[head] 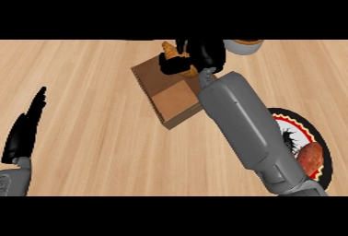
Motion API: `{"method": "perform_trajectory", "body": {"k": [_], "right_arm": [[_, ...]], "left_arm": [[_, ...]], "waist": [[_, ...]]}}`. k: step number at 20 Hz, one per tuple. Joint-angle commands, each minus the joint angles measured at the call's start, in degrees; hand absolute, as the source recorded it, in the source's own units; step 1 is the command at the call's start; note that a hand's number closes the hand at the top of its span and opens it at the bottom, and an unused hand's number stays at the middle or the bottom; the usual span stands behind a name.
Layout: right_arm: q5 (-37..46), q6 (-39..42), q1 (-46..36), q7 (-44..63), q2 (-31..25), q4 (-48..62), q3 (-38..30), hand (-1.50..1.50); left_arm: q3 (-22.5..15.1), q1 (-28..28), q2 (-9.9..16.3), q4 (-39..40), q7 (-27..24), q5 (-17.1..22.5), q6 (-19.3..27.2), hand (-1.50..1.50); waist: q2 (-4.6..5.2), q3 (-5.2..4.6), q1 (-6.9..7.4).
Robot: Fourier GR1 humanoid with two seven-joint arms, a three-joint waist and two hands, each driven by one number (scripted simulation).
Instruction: Pick the croissant from the plate and place it in the cardboard box
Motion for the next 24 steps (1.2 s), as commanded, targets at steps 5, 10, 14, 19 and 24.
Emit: {"method": "perform_trajectory", "body": {"k": [5,10,14,19,24], "right_arm": [[-2.98,-13.59,-8.6,-3.58,0.12,24.56,0.79,1.5],[-12.71,-13.38,-10.18,-4.65,0.12,30.86,-3.12,-1.5],[-17.5,-15.76,-10.25,-10.45,0.12,34.54,-1.91,-1.5],[-19.07,-19.79,-15.07,-15.43,0.12,35.54,-3.41,-1.5],[-23.93,-28.38,-12.87,-22.8,0.12,32.81,-6.97,-1.5]], "left_arm": [[-0.1,-0.82,0.19,-1.45,0.88,0.36,-1.32,0.0],[-0.3,-0.86,0.16,-1.14,-0.31,0.11,-1.54,0.0],[-2.24,-2.19,-2.0,-0.25,0.51,-1.84,0.09,0.0],[-0.96,-4.63,-0.4,1.22,0.67,-0.55,-1.8,0.0],[-0.94,-1.46,-1.57,0.84,-1.27,-1.36,0.04,0.0]], "waist": [[0.52,0.0,1.68],[0.88,0.0,2.84],[0.97,0.02,3.03],[1.18,0.01,3.22],[0.62,0.03,2.03]]}}
